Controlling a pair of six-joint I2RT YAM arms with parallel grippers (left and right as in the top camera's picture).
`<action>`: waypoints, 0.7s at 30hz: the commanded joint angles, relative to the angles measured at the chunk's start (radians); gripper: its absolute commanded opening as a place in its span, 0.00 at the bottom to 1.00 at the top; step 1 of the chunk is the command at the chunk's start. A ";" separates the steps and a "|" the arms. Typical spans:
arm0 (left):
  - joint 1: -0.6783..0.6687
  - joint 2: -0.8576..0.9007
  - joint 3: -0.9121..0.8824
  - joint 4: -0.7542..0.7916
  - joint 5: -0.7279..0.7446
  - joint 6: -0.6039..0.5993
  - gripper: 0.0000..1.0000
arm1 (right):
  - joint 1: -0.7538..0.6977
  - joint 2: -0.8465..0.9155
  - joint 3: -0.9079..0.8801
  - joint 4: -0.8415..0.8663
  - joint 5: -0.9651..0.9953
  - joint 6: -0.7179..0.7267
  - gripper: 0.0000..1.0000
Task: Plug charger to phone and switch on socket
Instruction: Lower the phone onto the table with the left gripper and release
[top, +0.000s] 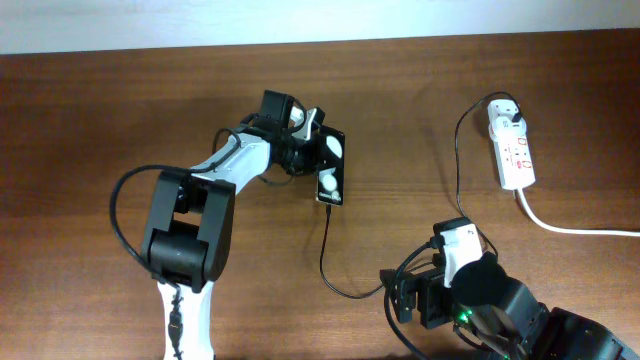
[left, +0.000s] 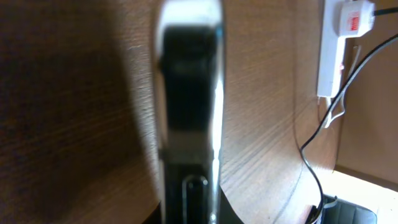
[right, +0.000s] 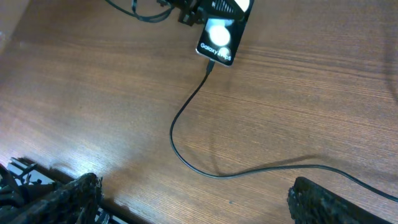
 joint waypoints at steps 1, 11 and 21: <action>0.001 0.043 0.029 0.035 0.013 0.020 0.01 | -0.004 -0.003 0.007 0.000 0.013 0.002 0.99; 0.001 0.087 0.029 0.014 -0.058 0.020 0.22 | -0.004 -0.003 0.007 0.000 0.013 0.002 0.99; 0.003 0.087 0.029 -0.111 -0.246 0.019 0.99 | -0.004 -0.003 0.007 0.000 0.013 0.002 0.99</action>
